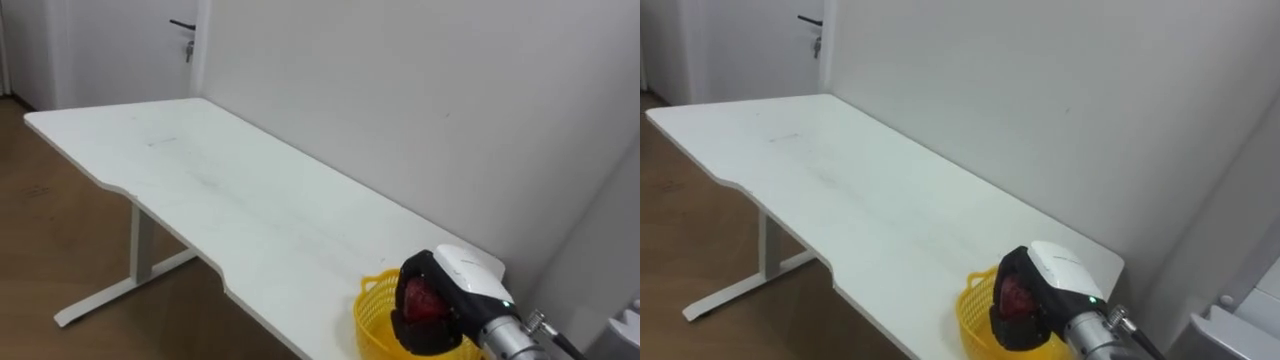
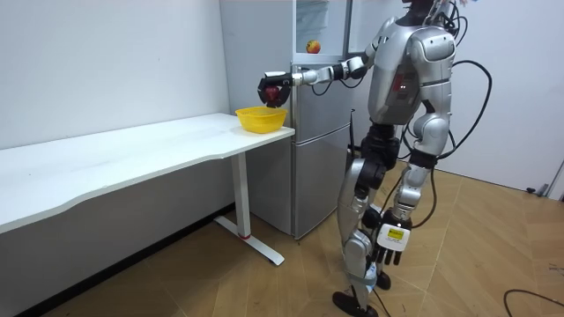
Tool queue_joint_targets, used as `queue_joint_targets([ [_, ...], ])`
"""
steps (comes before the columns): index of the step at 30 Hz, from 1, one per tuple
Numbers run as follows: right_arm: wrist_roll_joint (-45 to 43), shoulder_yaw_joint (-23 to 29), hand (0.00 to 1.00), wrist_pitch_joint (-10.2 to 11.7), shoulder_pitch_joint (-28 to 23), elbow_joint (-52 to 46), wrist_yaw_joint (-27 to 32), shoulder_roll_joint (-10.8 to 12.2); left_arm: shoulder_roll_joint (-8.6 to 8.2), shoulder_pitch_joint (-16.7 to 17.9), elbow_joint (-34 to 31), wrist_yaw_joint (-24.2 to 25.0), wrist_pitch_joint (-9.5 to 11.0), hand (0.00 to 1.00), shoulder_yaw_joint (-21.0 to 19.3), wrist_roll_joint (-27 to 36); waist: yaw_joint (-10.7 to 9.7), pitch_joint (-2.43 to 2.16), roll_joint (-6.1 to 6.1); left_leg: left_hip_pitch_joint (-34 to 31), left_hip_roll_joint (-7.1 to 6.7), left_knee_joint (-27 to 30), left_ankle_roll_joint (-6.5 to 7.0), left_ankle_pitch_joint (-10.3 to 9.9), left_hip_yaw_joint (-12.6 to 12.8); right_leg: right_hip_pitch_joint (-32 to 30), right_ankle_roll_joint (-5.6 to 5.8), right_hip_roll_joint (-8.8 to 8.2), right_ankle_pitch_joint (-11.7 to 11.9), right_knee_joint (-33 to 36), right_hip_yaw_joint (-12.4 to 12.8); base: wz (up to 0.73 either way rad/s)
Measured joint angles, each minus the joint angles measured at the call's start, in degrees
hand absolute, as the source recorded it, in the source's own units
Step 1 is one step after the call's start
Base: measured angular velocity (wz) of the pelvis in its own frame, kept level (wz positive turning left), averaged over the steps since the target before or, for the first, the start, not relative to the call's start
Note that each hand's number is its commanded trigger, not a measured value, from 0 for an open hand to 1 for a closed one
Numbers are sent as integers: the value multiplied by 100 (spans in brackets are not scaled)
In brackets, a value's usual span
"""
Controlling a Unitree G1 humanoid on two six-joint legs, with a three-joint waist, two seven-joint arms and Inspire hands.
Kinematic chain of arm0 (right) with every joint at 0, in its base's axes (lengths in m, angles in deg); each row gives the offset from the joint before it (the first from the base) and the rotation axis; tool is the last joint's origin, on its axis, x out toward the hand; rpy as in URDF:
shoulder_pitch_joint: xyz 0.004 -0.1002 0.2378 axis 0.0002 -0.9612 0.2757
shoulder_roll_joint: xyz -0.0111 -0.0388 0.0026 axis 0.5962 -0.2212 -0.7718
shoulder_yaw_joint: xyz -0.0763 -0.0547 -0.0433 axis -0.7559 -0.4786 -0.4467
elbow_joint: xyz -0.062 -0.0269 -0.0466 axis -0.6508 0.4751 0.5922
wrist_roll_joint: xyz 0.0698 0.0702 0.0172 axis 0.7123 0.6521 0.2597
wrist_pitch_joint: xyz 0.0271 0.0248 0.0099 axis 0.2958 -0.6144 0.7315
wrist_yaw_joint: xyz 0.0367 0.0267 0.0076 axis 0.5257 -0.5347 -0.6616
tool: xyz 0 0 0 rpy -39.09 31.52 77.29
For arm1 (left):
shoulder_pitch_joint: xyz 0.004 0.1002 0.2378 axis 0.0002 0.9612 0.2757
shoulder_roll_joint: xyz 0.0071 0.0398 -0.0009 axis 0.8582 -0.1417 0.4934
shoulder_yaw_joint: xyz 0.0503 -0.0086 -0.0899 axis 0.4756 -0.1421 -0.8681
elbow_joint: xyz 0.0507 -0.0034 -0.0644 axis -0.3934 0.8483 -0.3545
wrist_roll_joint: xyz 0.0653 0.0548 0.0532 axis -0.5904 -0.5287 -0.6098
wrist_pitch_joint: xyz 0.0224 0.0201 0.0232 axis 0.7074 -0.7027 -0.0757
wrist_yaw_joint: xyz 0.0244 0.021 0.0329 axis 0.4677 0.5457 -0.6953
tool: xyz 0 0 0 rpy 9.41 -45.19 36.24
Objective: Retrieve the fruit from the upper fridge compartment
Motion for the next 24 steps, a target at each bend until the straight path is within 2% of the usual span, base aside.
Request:
queue_joint_targets([
  [2,1,0,100,-10,0,0,0,-24,3,-1,-88,27,-32,0,-45,-59,19,-15,-12,-82,-3,24,-1,1,2,-70,2,3,-1,8,3,2],
  [7,29,-10,100,-56,-2,65,2,-34,3,38,-208,86,-91,0,-46,-66,128,-20,-13,-84,-6,27,0,1,8,-72,2,0,-1,11,-20,0],
  [10,39,-11,100,-64,-2,257,4,-34,2,111,-298,92,-99,0,-46,-88,158,-42,-28,-94,-7,25,0,1,-3,-70,8,-8,-4,14,-67,6],
  [14,41,-10,100,-121,-1,452,4,-36,4,197,-357,108,-159,0,-46,-107,148,-49,-27,-114,-13,25,0,1,-24,-72,18,-15,-10,11,-125,4],
  [16,41,-10,16,-160,-1,474,4,-41,5,234,-389,142,-203,0,-46,-108,135,-53,-20,-119,-15,23,0,1,-28,-74,22,-16,-12,9,-131,2],
  [17,41,-9,0,-176,-1,475,5,-45,6,248,-395,176,-206,0,-46,-109,128,-56,-12,-119,-16,23,0,1,-28,-74,23,-16,-13,9,-132,0],
  [20,50,-8,0,-176,-1,476,11,-78,4,253,-396,204,-209,0,-45,-111,130,-75,0,-115,-19,23,1,1,-28,-70,24,-18,-13,9,-140,0],
  [24,186,33,0,-173,-1,476,78,-87,6,356,-497,204,-228,0,-48,-113,124,-78,3,-93,-22,28,2,2,-27,-36,24,-24,-13,10,-164,0],
])
